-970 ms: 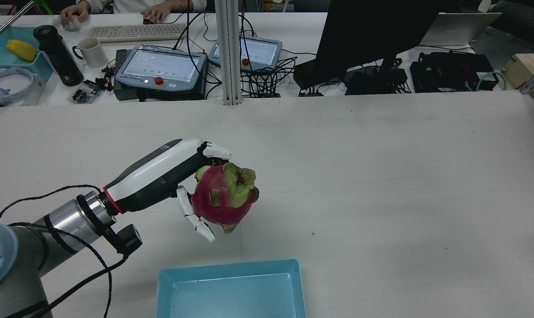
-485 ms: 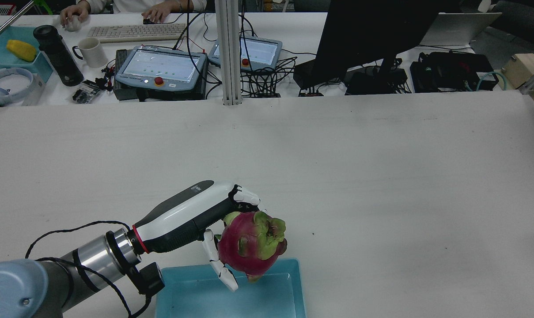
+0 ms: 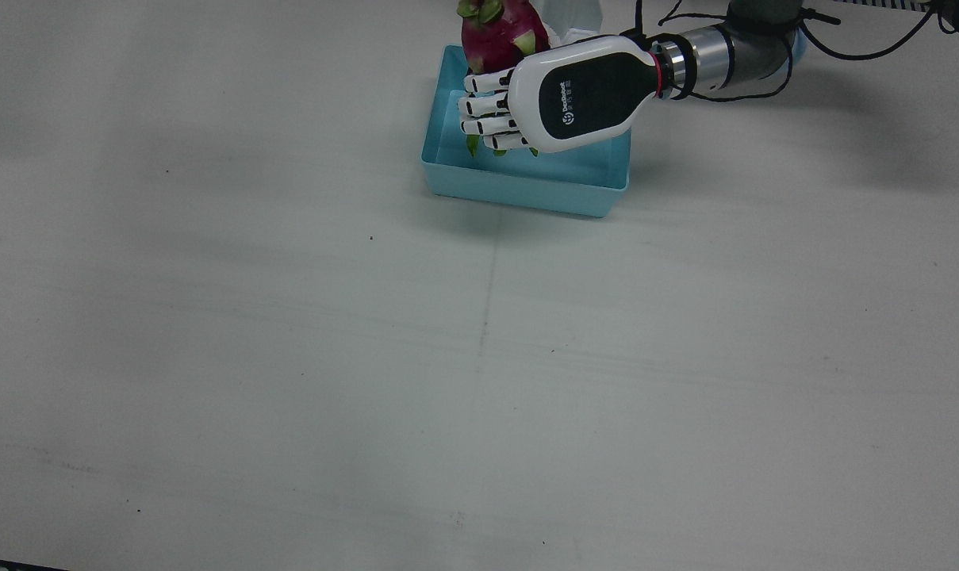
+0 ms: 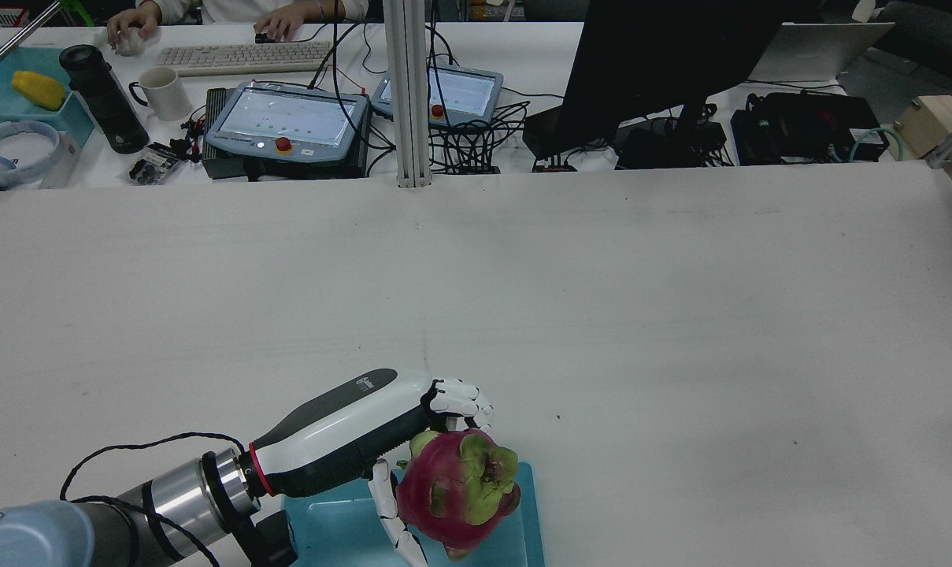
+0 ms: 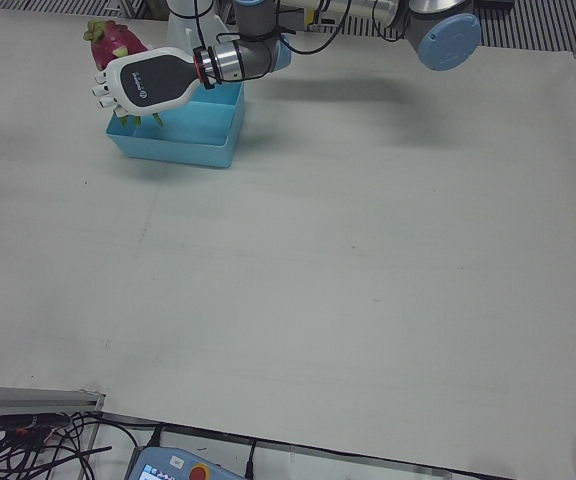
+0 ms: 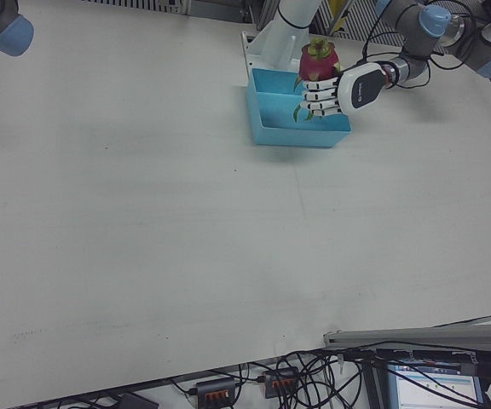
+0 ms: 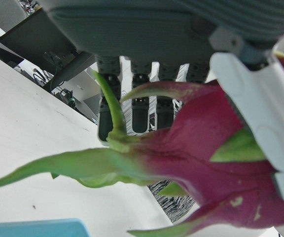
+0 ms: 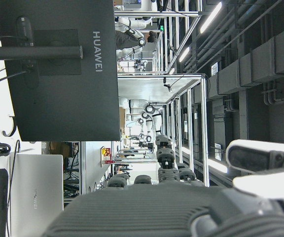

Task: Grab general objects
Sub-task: 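Lower the dragon fruit into the tray and open the left hand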

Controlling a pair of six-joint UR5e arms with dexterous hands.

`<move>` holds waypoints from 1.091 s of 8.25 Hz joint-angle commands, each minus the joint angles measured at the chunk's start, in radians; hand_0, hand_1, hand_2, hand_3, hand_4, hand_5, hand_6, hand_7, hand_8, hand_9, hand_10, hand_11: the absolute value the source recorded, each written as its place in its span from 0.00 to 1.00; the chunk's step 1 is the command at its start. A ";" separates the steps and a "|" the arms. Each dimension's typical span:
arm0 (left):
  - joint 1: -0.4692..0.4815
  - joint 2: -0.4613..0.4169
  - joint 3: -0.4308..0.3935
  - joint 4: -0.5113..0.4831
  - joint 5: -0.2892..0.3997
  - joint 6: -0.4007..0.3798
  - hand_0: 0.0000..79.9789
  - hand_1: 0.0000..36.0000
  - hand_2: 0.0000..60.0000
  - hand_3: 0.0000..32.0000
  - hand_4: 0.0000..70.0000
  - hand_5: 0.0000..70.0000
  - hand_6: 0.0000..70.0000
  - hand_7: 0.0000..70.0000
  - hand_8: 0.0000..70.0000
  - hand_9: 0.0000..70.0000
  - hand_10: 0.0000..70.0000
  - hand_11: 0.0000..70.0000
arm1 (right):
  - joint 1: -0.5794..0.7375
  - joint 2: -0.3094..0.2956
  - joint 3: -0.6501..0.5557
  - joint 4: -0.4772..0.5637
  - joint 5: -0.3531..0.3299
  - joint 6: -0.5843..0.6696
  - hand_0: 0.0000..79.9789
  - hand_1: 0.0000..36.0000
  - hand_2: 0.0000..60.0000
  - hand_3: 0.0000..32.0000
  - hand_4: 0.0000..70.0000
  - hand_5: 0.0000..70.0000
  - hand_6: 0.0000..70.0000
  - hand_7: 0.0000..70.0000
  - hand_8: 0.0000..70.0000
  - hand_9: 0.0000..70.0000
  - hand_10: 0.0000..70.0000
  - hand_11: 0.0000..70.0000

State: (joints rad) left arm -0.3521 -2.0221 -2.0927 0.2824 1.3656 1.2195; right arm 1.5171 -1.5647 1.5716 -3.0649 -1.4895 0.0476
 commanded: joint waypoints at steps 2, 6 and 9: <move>0.008 0.011 -0.001 -0.015 0.027 0.000 0.59 0.12 0.00 0.00 0.30 1.00 0.34 0.57 0.19 0.29 0.36 0.53 | 0.000 0.000 -0.001 0.000 0.000 0.002 0.00 0.00 0.00 0.00 0.00 0.00 0.00 0.00 0.00 0.00 0.00 0.00; 0.005 0.087 -0.010 -0.105 0.041 0.000 0.60 0.29 0.00 0.00 0.00 0.47 0.00 0.32 0.00 0.04 0.20 0.32 | 0.000 0.000 -0.001 0.000 0.000 0.002 0.00 0.00 0.00 0.00 0.00 0.00 0.00 0.00 0.00 0.00 0.00 0.00; 0.002 0.112 -0.020 -0.135 0.040 0.000 0.59 0.26 0.00 0.38 0.00 0.00 0.00 0.00 0.00 0.00 0.02 0.05 | 0.000 0.000 -0.001 0.000 0.000 0.002 0.00 0.00 0.00 0.00 0.00 0.00 0.00 0.00 0.00 0.00 0.00 0.00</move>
State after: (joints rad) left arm -0.3474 -1.9231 -2.1093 0.1662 1.4055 1.2196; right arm 1.5171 -1.5646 1.5708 -3.0649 -1.4889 0.0485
